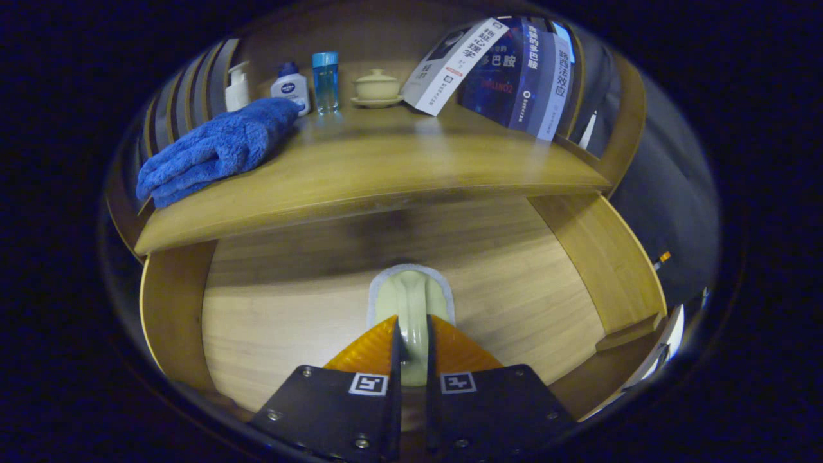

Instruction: Pull open the drawer, take out the items inside it, and place them on the countertop above the cabinet.

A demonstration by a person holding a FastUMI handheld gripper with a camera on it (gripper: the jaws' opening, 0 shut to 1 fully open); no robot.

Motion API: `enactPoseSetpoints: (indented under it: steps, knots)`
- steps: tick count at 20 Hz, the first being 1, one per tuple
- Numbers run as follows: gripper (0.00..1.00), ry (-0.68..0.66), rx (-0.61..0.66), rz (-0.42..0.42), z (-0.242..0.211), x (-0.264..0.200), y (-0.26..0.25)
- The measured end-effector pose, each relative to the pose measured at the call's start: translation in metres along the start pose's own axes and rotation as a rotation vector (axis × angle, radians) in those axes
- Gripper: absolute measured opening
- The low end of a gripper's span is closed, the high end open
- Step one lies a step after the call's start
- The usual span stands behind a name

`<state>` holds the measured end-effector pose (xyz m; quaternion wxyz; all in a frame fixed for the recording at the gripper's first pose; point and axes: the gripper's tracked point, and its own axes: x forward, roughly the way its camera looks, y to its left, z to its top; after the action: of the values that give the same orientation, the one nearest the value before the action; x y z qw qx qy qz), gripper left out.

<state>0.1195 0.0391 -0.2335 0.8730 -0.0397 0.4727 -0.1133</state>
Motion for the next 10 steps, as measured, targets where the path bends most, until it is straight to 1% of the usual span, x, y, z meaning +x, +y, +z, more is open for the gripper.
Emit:
enactPoseSetpoints:
  steps: [5, 10]
  knots:
    - [0.15, -0.007, -0.001, -0.007, -0.006, -0.019, -0.002]
    - [0.15, -0.076, -0.003, -0.058, 0.011, -0.059, -0.018]
